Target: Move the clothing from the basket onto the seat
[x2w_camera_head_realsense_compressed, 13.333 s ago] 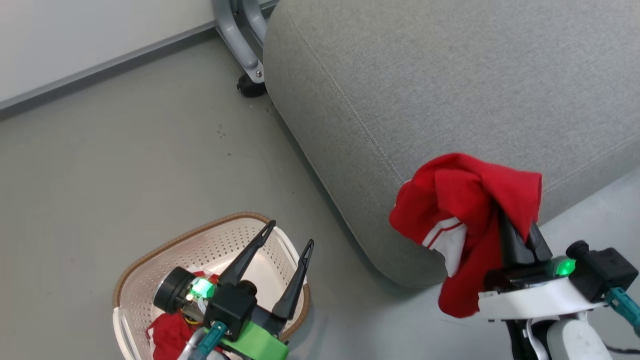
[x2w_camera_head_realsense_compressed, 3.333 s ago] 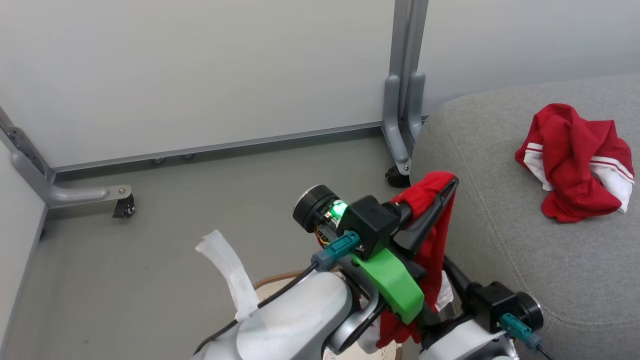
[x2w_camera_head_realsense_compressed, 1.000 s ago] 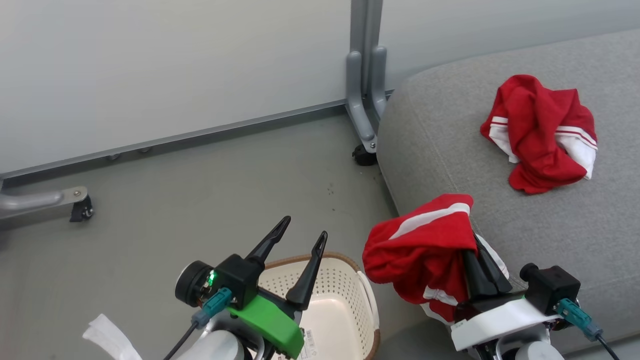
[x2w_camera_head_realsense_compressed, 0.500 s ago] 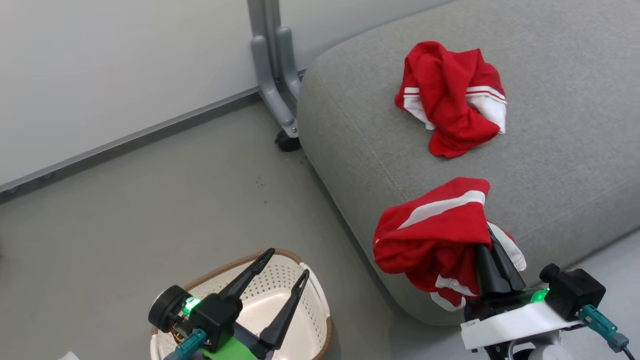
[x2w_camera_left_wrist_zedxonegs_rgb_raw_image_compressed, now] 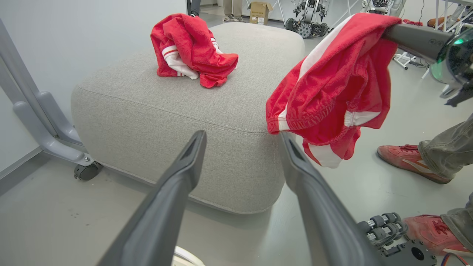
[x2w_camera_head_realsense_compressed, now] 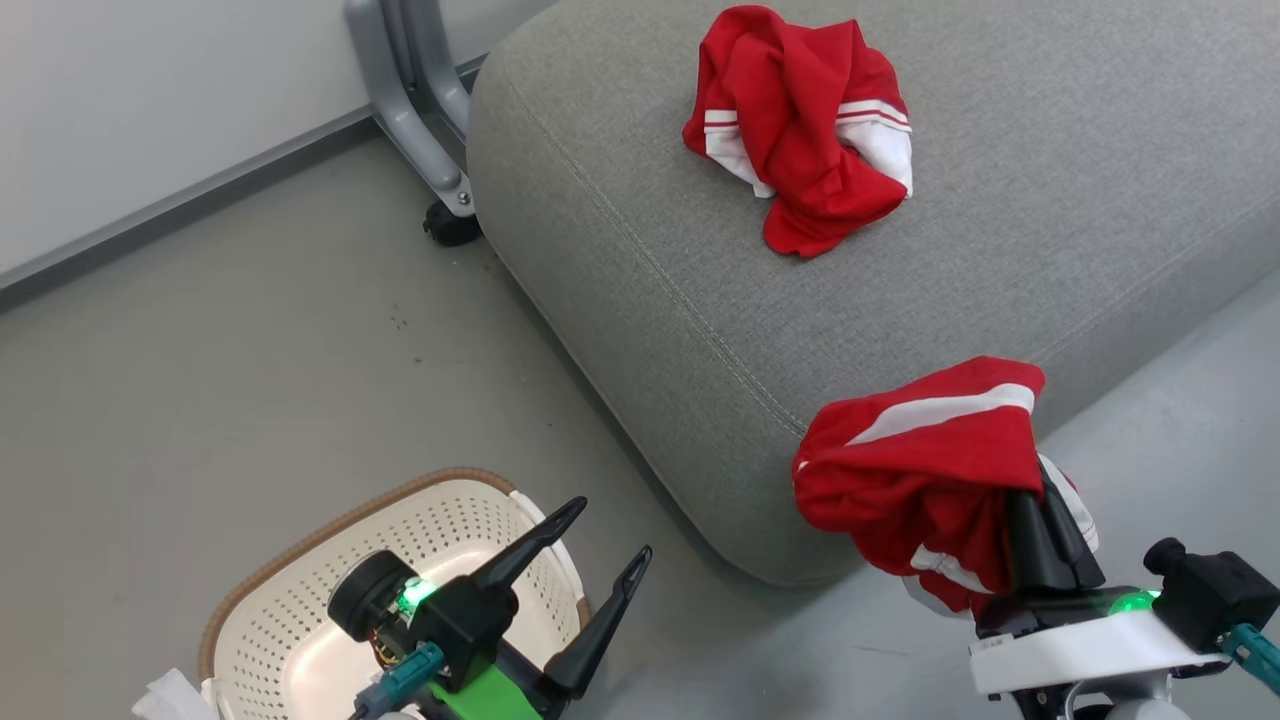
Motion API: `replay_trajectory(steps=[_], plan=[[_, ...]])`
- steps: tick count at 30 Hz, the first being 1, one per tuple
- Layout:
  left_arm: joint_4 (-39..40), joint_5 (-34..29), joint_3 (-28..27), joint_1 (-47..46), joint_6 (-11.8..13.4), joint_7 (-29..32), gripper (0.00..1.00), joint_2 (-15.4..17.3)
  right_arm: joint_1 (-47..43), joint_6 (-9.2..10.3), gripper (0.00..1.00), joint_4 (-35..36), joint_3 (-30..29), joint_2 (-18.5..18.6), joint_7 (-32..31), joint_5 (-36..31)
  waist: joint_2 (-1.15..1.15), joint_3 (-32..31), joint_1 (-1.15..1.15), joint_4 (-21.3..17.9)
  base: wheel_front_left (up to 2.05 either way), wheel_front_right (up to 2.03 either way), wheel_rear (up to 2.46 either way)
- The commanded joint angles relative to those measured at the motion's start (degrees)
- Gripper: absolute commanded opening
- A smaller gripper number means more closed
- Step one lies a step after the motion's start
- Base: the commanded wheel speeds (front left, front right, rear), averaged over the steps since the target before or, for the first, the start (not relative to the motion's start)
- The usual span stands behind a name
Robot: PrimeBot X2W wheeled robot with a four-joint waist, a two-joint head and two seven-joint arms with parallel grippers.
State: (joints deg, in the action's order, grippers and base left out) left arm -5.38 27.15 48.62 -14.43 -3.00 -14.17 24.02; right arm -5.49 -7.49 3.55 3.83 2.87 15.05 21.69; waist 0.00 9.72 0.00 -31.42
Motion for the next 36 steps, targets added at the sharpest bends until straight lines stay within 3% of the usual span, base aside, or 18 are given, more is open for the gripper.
replay_trajectory(steps=[1, 10, 18, 26, 36], plan=[[0.1, 0.2, -0.2, -1.0, -0.2, 0.2, 1.0, -0.2, 1.5, -0.01, 0.0, 0.2, -0.7, 0.1, 0.2, 0.6, 0.0, 2.0, 0.0, -0.9, 0.0, 0.0, 0.0], [3.8, -0.8, -0.9, -3.1, 1.4, 3.4, 1.0, 2.1, 19.0, -0.01, 0.0, -2.6, -5.2, 0.1, 0.2, 1.6, 0.0, 9.3, 0.0, -0.5, 0.0, 0.0, 0.0], [8.8, -2.4, -0.7, -8.5, -0.1, 7.2, 1.0, 3.6, 40.6, -0.01, 0.0, -10.3, -16.9, 2.0, 0.2, -0.6, 0.0, 19.6, 0.0, 7.3, 0.0, 0.0, 0.0], [11.1, -3.8, -1.0, -12.1, -0.3, 8.2, 1.0, 4.2, 60.9, -0.01, 0.0, -25.8, -20.8, 9.4, 0.2, -4.8, 0.0, 29.0, 0.0, 14.1, 0.0, 0.0, 0.0], [9.6, -5.1, -0.3, -15.9, -0.8, 6.3, 1.0, 1.5, 71.4, -0.01, 0.0, -45.8, -20.4, 10.8, 0.2, -6.8, 0.0, 33.5, 0.0, 19.7, 0.0, 0.0, 0.0]])
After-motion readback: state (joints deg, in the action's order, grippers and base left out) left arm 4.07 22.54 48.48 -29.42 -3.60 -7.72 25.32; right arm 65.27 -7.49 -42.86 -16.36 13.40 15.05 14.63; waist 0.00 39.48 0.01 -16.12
